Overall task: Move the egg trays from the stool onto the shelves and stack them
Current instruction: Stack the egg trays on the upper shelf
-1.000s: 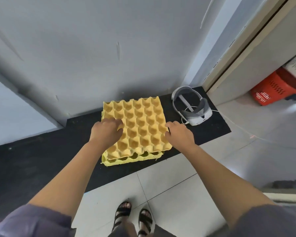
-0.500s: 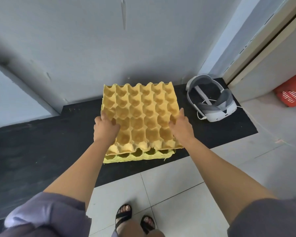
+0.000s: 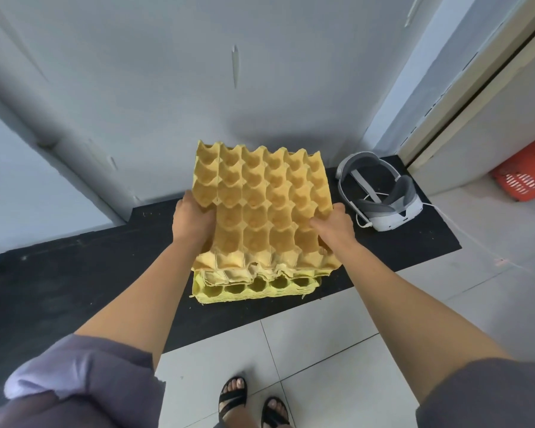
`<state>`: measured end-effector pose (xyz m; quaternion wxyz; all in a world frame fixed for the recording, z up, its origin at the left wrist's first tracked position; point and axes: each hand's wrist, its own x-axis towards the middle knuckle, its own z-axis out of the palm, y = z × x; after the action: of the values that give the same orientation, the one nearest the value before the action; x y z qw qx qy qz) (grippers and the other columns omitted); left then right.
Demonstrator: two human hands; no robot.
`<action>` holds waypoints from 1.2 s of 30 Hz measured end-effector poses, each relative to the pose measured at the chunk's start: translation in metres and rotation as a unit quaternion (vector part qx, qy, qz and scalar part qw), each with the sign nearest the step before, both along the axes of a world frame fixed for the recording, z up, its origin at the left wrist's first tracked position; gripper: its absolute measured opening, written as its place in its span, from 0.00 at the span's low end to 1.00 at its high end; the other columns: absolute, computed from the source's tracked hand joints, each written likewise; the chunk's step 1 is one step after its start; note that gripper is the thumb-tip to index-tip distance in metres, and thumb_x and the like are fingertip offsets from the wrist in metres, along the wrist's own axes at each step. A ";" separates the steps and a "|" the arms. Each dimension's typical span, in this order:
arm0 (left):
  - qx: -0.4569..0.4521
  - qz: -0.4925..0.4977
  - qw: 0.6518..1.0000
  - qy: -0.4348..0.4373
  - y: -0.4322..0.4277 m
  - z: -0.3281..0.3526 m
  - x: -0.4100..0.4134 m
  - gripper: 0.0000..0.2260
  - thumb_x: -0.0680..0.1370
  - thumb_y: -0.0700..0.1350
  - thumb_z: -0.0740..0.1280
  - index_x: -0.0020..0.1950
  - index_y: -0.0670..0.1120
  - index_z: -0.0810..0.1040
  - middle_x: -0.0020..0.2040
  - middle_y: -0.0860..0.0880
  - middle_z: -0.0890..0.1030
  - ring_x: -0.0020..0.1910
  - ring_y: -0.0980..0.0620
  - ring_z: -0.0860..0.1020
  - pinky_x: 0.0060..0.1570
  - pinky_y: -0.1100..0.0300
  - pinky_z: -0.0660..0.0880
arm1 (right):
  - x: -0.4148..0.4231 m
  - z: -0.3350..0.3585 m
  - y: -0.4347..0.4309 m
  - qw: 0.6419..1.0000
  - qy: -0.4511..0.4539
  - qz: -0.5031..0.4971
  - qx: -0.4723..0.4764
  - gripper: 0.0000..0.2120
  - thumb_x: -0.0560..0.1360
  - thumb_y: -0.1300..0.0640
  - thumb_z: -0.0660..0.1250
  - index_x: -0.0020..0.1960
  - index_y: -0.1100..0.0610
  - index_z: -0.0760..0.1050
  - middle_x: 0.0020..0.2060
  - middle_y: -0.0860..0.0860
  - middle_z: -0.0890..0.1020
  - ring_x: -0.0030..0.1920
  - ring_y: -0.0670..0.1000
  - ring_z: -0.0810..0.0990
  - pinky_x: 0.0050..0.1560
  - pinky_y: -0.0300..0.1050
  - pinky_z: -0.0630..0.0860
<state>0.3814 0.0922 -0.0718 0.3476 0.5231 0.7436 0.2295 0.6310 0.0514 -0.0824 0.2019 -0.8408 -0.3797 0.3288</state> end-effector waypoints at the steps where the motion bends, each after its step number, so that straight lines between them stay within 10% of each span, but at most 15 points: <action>1: 0.004 0.000 1.000 -0.012 -0.002 0.000 -0.001 0.14 0.74 0.43 0.63 0.58 0.41 0.71 0.53 0.41 0.76 0.48 0.42 0.74 0.43 0.53 0.69 | 0.000 0.001 0.000 1.000 0.004 -0.003 0.002 0.25 0.71 0.54 0.68 0.63 0.59 0.63 0.56 0.58 0.74 0.52 0.58 0.76 0.49 0.51 0.76; 14: -0.123 0.054 0.985 -0.113 -0.008 -0.052 0.000 0.24 0.76 0.42 0.63 0.69 0.49 0.59 0.46 0.46 0.75 0.41 0.47 0.74 0.42 0.53 0.70 | 0.003 -0.029 -0.002 1.000 0.015 -0.002 -0.015 0.18 0.74 0.56 0.66 0.57 0.58 0.59 0.49 0.55 0.74 0.44 0.53 0.74 0.41 0.47 0.70; 18: -0.114 0.072 0.987 -0.092 -0.008 -0.060 0.001 0.22 0.76 0.42 0.63 0.69 0.47 0.60 0.50 0.43 0.75 0.44 0.43 0.75 0.43 0.52 0.71 | 0.000 -0.042 -0.002 0.999 -0.006 -0.010 -0.033 0.22 0.73 0.53 0.67 0.60 0.58 0.60 0.53 0.56 0.74 0.59 0.59 0.72 0.51 0.53 0.73; 36: -0.080 0.078 0.991 -0.071 0.002 -0.053 0.007 0.21 0.75 0.43 0.65 0.65 0.49 0.62 0.50 0.47 0.75 0.52 0.41 0.76 0.57 0.47 0.72 | 0.024 -0.030 0.003 0.990 0.128 -0.057 -0.020 0.25 0.68 0.53 0.69 0.61 0.50 0.62 0.58 0.55 0.71 0.53 0.55 0.74 0.52 0.52 0.73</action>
<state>0.3889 0.0945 -0.1244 0.4213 0.4159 0.7717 0.2325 0.6545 0.0546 -0.1120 0.2506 -0.8160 -0.2955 0.4290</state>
